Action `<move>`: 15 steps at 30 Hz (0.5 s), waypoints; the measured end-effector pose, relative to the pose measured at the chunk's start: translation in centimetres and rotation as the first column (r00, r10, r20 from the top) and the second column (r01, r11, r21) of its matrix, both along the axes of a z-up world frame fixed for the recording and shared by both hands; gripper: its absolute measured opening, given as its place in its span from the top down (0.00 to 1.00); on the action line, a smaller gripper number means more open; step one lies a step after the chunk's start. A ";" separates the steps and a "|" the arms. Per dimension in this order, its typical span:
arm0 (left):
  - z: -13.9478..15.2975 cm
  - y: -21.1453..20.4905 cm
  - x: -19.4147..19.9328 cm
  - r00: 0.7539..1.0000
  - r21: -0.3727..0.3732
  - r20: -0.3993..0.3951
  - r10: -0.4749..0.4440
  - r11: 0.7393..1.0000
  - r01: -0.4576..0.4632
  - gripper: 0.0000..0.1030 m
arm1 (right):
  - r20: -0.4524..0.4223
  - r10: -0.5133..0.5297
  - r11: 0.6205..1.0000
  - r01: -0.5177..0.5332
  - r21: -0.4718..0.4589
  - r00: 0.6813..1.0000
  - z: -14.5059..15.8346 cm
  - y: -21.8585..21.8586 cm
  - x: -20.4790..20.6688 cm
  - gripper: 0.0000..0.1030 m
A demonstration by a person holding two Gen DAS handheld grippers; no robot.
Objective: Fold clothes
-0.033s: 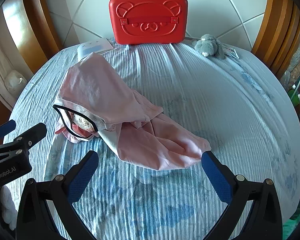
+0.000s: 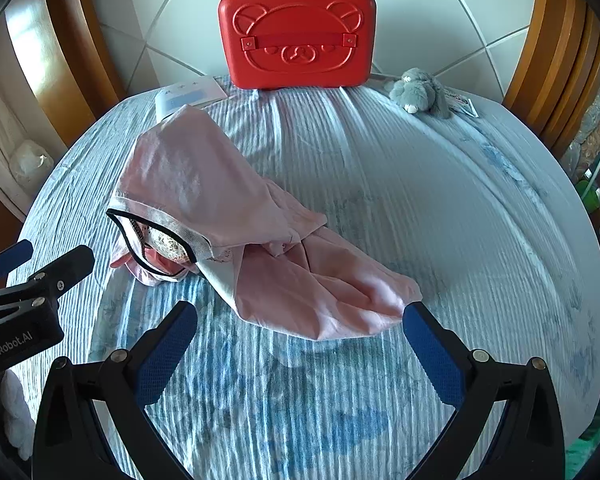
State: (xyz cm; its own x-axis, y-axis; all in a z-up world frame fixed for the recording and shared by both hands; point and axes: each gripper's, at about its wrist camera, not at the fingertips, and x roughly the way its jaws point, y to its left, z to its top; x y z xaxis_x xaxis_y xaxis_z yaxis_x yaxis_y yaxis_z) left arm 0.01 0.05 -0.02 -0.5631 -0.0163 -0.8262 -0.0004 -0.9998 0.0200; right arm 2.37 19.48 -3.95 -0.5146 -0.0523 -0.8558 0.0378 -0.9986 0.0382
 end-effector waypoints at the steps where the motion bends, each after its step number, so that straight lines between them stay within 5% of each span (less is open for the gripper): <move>1: 0.0 0.1 0.0 1.000 -0.005 0.002 0.001 1.000 -0.001 0.01 | -0.001 -0.001 1.000 0.002 0.012 1.000 0.0 0.1 0.0 0.00; 15: -0.2 0.1 -0.1 0.999 0.016 0.039 -0.019 1.000 0.018 0.01 | 0.008 -0.006 1.000 0.006 0.004 1.000 -0.3 0.2 0.4 0.00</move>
